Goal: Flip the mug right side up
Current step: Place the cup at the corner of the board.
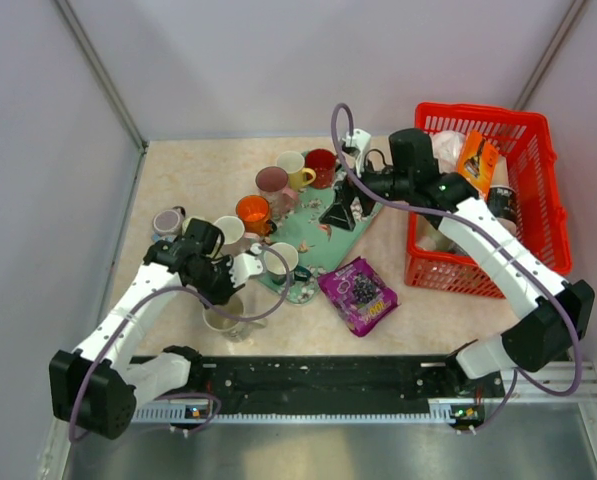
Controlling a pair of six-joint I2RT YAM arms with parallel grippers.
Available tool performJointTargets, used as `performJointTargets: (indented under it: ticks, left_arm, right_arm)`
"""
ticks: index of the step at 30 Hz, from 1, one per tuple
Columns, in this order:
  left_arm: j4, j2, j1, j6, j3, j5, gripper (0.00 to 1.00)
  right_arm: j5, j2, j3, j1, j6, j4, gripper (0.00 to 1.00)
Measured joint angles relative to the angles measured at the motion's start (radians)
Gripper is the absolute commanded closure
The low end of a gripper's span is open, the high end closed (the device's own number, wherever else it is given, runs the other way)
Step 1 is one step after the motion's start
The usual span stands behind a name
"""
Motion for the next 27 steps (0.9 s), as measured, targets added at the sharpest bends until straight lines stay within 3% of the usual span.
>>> performJointTargets:
  ticks: [3,8,12,19,21,27]
  left_arm:
    - [0.051,0.001,-0.028,-0.039,-0.023,-0.029,0.99]
    - [0.07,0.01,-0.042,-0.07,-0.023,-0.046,0.61]
    - [0.08,0.007,-0.044,-0.081,-0.013,-0.039,0.43]
    - [0.015,-0.14,-0.045,-0.113,0.114,-0.024,0.3]
    - [0.014,-0.209,-0.045,-0.156,0.185,-0.042,0.2]
    - [0.075,-0.364,0.029,-0.401,0.316,-0.24,0.16]
  right_arm:
    - [0.005,-0.001,-0.007,0.0,-0.018,-0.003,0.01]
    - [0.013,-0.008,-0.055,0.0,-0.069,-0.008,0.01]
    - [0.02,-0.014,-0.09,0.0,-0.116,-0.024,0.01]
    - [0.022,-0.039,-0.118,0.029,-0.191,-0.043,0.04]
    - [0.039,-0.044,-0.124,0.074,-0.212,-0.049,0.04]
    - [0.103,-0.026,-0.128,0.264,-0.245,-0.061,0.05]
